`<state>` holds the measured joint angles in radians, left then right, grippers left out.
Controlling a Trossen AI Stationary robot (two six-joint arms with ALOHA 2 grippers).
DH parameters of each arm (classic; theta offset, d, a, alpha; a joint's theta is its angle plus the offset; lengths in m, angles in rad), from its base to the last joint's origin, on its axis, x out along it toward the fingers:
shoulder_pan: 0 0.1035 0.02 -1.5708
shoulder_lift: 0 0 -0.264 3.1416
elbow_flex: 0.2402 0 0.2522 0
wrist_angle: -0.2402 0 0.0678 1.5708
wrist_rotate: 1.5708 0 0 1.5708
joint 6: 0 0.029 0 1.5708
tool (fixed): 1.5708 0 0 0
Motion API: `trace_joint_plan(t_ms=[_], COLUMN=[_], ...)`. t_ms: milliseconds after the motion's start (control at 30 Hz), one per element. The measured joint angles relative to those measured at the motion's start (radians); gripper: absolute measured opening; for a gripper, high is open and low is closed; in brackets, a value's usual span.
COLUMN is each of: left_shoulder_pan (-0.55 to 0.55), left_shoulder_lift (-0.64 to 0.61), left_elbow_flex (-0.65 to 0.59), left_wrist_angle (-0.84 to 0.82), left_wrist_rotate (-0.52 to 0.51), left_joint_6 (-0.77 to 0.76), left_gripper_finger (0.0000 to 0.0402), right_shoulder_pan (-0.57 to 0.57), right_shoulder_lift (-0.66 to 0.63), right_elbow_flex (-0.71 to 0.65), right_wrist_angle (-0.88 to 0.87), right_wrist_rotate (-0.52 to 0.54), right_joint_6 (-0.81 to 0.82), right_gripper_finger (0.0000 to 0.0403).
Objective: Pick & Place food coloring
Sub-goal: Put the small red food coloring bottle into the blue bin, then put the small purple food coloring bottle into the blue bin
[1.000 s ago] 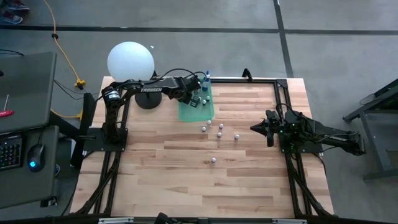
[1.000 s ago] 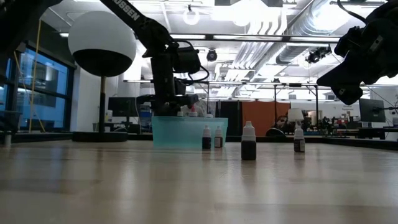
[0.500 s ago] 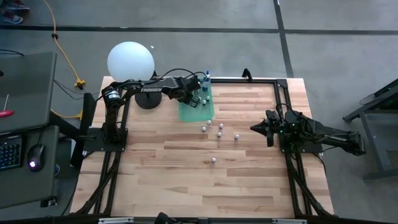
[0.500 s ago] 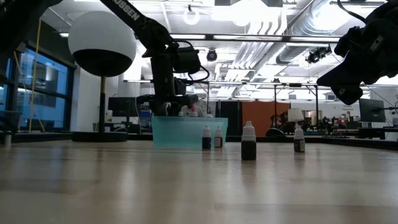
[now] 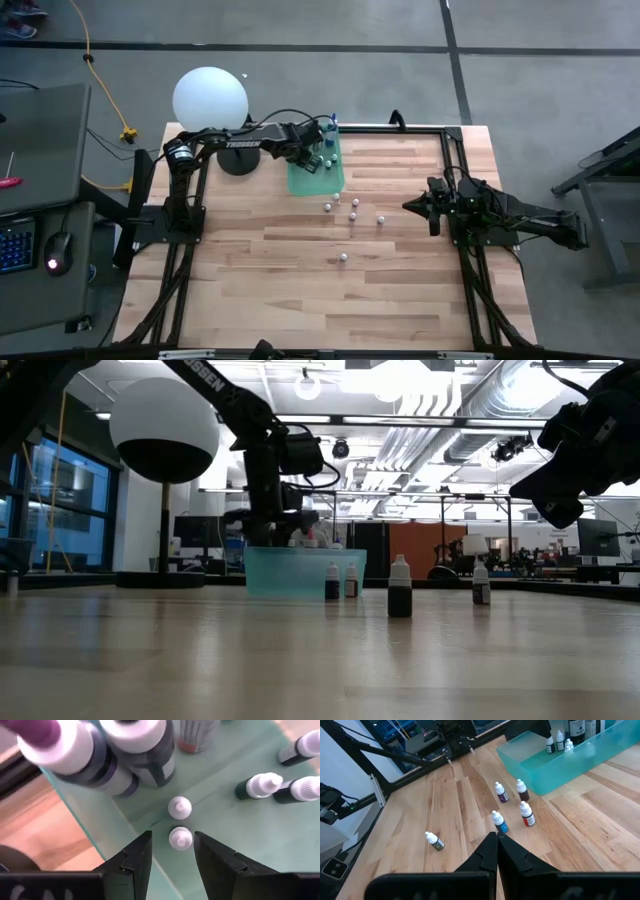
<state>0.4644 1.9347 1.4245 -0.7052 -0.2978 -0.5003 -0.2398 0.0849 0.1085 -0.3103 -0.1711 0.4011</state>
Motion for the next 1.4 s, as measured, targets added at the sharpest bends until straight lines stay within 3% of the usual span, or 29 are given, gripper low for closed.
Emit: trace_joint_plan(t_ms=[433,700,867,1233,1400], left_shoulder_pan=[0.000,0.000,-0.008,-0.120,-0.189], left_shoulder_lift=[-0.004,-0.086,-0.133,-0.209,-0.216], left_elbow_flex=[0.055,0.057,0.057,0.056,0.056], left_wrist_angle=[-0.034,-0.042,-0.019,0.147,0.108], left_wrist_rotate=[0.078,0.090,0.209,0.586,0.630], left_joint_6=[0.026,0.032,0.084,0.344,0.392], left_gripper_finger=[0.0143,0.0143,0.0143,0.0143,0.0143], right_shoulder_pan=[0.000,0.000,0.000,0.000,0.000], right_shoulder_lift=[0.000,0.000,0.000,0.000,0.000], right_elbow_flex=[0.000,0.000,0.000,0.000,0.000], right_wrist_angle=[0.000,0.000,0.000,0.000,0.000], right_wrist_rotate=[0.000,0.000,0.000,0.000,0.000], right_joint_6=[0.000,0.001,0.000,0.000,0.000], right_gripper_finger=[0.0000,0.0000,0.0000,0.0000,0.0000])
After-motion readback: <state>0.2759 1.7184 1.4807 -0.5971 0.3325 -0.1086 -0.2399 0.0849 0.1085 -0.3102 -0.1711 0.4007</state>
